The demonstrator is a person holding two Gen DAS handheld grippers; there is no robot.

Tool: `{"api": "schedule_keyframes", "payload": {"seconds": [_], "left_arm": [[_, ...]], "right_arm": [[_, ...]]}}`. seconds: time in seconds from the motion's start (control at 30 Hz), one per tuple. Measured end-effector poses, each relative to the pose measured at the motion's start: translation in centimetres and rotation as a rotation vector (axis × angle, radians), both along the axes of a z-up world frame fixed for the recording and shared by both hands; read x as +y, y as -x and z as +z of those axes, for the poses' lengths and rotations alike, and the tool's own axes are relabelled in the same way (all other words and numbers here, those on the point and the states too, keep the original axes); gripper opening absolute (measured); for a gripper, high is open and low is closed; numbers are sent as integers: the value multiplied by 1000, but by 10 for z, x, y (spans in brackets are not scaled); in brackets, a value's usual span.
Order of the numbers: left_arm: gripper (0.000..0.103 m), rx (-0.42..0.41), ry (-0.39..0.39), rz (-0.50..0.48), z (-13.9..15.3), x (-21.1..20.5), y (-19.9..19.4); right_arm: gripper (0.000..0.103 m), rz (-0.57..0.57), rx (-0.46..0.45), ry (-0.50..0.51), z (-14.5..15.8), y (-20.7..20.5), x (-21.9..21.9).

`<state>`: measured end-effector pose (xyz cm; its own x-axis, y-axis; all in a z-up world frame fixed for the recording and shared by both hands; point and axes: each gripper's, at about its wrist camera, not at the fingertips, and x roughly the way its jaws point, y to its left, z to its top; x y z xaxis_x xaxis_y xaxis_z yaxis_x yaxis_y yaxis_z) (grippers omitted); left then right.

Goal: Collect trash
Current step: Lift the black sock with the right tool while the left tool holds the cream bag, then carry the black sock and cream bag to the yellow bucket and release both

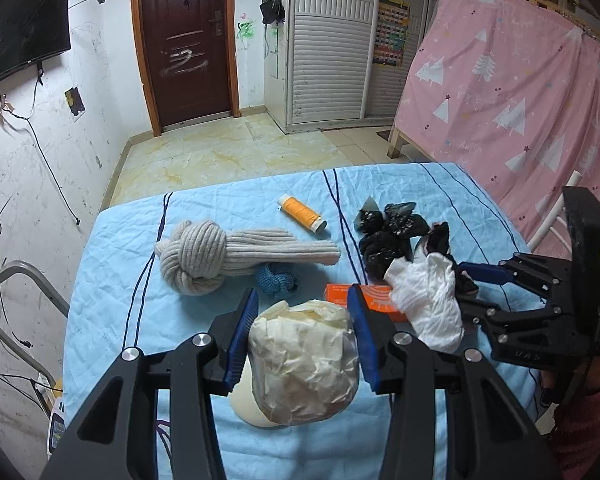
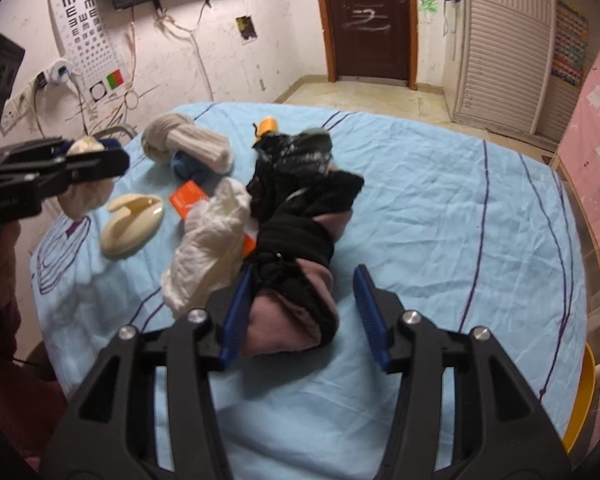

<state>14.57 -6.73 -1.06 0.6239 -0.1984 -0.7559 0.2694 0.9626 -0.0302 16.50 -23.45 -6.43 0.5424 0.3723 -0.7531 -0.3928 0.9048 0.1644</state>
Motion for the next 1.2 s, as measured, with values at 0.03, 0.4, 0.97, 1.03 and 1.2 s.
{"api": "schedule_keyframes", "payload": {"seconds": [0.03,0.4,0.97,1.03,1.2], "left_arm": [[37,-2,-1,-1,0,-1,0],[37,4,-3,2,-1,-6,-3],[37,-53,-42,-106,24,-75,4],[37,-64,-51,-133,27,-91,6],[37,-83,-70,-203,34,-134,13]], "right_arm": [[48,3,-4,4,0,1,1],[35,51,-7,21,-2,14,-7],[31,-139,-117,-61,23,32,-85],[31,-172,-130,-73,26,36,-101],[31,-255,-153,-99,26,52,-141]]}}
